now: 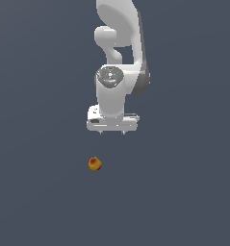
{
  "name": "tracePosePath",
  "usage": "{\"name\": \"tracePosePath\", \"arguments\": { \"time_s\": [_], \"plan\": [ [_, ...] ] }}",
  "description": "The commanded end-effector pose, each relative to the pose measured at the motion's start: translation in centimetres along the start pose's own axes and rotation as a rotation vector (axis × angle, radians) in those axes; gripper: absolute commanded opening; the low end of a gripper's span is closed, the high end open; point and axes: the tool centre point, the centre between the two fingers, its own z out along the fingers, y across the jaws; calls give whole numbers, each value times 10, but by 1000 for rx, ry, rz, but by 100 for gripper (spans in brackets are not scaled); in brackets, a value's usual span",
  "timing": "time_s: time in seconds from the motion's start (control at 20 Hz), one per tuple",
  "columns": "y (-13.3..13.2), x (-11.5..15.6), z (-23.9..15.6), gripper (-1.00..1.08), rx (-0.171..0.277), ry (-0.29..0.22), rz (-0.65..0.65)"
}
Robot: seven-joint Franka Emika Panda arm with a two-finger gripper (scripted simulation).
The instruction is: Pick up the object and move it to a goal position.
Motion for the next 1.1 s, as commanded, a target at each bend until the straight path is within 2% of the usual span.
{"name": "tracePosePath", "arguments": {
  "time_s": [0.0, 0.55, 1.05],
  "plan": [
    [0, 0, 0, 100, 0, 0, 0],
    [-12, 4, -17, 100, -6, 17, -53],
    [-8, 9, -14, 100, -8, 17, -93]
  ]
}}
